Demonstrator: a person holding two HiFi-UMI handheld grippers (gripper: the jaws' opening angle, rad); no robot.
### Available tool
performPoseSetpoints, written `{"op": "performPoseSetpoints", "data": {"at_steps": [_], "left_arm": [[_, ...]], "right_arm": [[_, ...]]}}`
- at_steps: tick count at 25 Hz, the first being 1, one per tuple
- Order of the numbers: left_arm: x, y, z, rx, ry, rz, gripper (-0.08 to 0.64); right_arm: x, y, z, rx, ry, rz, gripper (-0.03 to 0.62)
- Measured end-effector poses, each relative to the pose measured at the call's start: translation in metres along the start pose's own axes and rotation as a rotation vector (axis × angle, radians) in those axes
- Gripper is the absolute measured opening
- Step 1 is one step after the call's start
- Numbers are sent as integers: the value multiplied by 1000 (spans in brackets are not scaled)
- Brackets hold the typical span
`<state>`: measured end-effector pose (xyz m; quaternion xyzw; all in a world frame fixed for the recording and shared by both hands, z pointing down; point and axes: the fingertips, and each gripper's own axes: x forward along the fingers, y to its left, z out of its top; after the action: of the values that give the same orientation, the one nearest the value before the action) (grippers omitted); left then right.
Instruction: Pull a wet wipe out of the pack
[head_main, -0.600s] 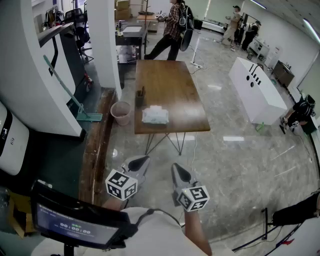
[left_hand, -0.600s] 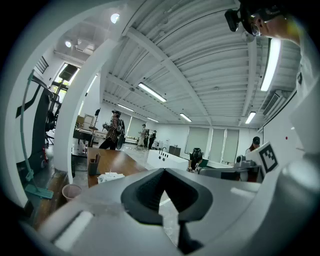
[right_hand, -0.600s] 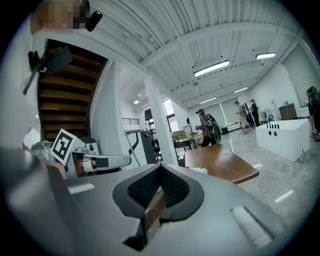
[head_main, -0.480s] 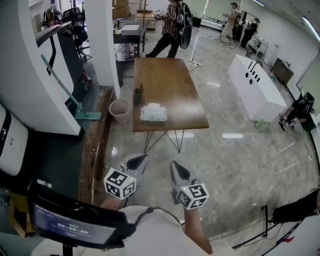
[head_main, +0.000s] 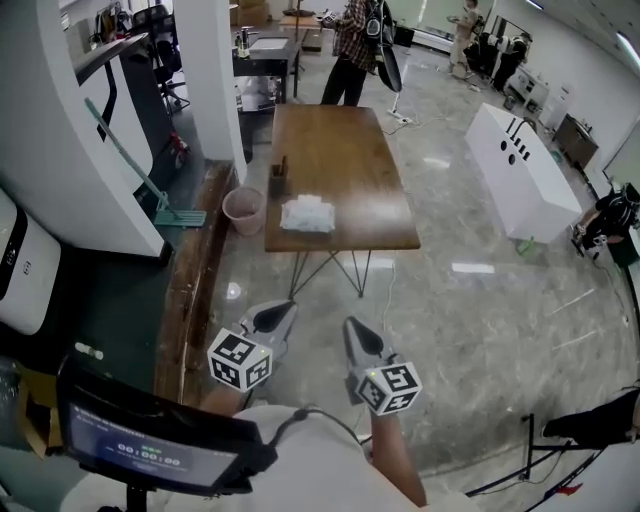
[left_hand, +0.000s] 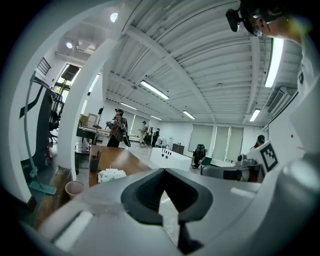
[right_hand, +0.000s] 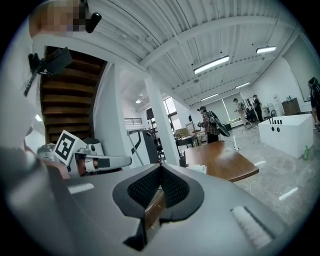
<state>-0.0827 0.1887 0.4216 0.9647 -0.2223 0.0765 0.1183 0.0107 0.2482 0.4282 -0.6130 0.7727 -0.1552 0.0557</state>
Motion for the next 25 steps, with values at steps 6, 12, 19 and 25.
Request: {"op": "performPoseSetpoints", "data": {"at_steps": [6,12,19,25], "left_arm": [[1,-5,-8,8,18,62,0],[4,-8,-12,7,13,105,0],[16,-8,3,11,-27,117,0],[33,11,4,-2,-34,119,0]], "right_arm": [[-4,-11,-3,4,15,33,6],[-4,-22,-9,-10,35,52,6],[11,-27,1,-39,42,88,6],[32,-35,3,-52,54,94,6]]}}
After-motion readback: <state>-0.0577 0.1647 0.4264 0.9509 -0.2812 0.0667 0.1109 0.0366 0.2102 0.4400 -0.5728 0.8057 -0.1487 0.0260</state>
